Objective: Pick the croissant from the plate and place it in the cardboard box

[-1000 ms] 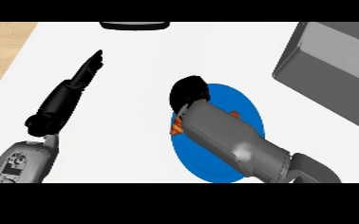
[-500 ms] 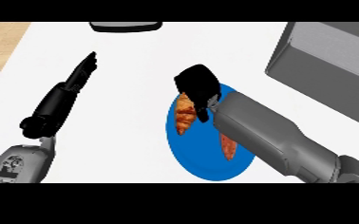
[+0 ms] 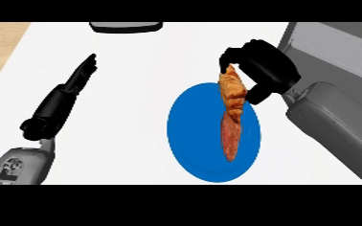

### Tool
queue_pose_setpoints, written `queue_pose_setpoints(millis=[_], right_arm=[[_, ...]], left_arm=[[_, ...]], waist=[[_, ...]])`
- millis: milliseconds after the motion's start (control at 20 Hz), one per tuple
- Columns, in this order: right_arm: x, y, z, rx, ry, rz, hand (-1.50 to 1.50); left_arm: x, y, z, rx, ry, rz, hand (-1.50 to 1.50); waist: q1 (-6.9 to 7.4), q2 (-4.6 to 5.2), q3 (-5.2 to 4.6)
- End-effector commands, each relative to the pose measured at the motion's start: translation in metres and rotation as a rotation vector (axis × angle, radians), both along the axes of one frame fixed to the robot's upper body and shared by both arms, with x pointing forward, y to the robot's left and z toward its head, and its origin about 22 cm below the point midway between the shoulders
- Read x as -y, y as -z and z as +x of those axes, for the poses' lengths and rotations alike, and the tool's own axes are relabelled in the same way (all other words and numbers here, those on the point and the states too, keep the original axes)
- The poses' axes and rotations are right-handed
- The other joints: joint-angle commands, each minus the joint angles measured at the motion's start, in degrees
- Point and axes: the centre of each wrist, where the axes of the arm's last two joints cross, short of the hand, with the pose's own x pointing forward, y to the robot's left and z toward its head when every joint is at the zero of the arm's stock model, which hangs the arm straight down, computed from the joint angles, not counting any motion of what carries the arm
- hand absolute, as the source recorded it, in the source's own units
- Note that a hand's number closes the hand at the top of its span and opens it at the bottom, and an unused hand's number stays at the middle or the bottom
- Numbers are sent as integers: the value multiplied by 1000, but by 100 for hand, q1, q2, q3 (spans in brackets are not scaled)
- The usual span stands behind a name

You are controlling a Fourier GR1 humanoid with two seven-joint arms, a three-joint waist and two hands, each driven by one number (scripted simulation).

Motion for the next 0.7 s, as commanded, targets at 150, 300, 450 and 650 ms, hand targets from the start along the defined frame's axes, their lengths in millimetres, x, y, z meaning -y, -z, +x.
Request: queue_pose_setpoints(millis=[150,300,450,650], right_arm=[[66,-65,8,93,268,294,150],[83,-79,20,82,436,422,150],[129,-79,18,104,516,409,150],[160,-100,43,85,615,465,150]], left_arm=[[-3,-12,5,7,13,4,0],[-5,-14,7,20,26,-1,0],[10,-9,4,7,21,5,0],[16,-3,5,17,51,-9,0]], waist=[[49,11,-5],[140,37,-7],[150,39,-4],[285,75,-8]])
